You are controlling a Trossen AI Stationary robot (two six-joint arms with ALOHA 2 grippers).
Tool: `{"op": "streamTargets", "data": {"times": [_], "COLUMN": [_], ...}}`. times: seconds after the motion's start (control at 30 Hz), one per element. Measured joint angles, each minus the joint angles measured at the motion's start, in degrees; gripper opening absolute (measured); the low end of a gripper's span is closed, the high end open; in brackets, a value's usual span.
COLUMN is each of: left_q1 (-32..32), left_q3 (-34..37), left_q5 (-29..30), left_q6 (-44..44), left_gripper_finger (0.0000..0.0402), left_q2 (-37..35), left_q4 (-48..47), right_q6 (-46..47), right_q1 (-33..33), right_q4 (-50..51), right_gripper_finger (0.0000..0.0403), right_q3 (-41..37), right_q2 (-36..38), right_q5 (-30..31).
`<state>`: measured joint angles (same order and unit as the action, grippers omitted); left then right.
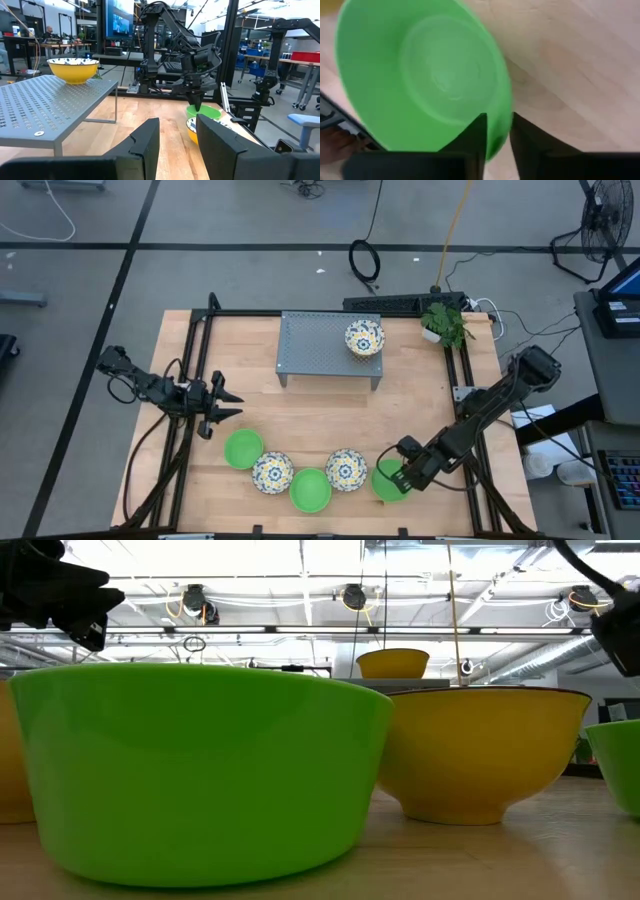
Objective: Pick & Place Mini bowls
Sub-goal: Put the right green bowl on the shelf
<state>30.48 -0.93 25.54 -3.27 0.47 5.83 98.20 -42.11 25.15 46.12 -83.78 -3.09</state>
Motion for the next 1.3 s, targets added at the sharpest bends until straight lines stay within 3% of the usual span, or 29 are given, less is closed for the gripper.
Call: {"op": "streamTargets", "data": {"times": [0.1,0.27,0.4,0.57,0.8,1.13,1.23,1.3], "left_q1": [0.0,0.0,0.0,0.0,0.0,0.0,0.0,0.0], "left_q3": [0.0,0.0,0.0,0.0,0.0,0.0,0.0,0.0], "left_q5": [0.0,0.0,0.0,0.0,0.0,0.0,0.0,0.0], "left_q6": [0.0,0.0,0.0,0.0,0.0,0.0,0.0,0.0], "left_gripper_finger": [0.0131,0.0131,0.0131,0.0131,0.0131,0.0131,0.0131,0.0131], "left_q2": [0.0,0.0,0.0,0.0,0.0,0.0,0.0,0.0], "left_q4": [0.0,0.3,0.3,0.3,0.3,0.3,0.3,0.3], "right_q6": [-2.2,-4.9,-8.5,-19.3,-51.4,-101.2,-112.9,-114.9], "right_q1": [0.0,0.0,0.0,0.0,2.0,6.0,8.2,10.0], "right_q4": [0.0,0.4,-0.1,-2.5,-11.5,-38.7,-51.9,-59.9], "right_gripper_finger": [0.0011,0.0003,0.0002,0.0001,0.0001,0.0000,0.0000,0.0000], "right_q3": [0.0,0.0,0.0,0.0,0.1,-0.5,-1.7,-3.2], "right_q2": [1.1,3.8,7.6,12.6,13.6,7.9,5.3,4.1], "right_q5": [0.4,4.6,10.3,21.8,35.2,59.2,59.4,55.6]}}
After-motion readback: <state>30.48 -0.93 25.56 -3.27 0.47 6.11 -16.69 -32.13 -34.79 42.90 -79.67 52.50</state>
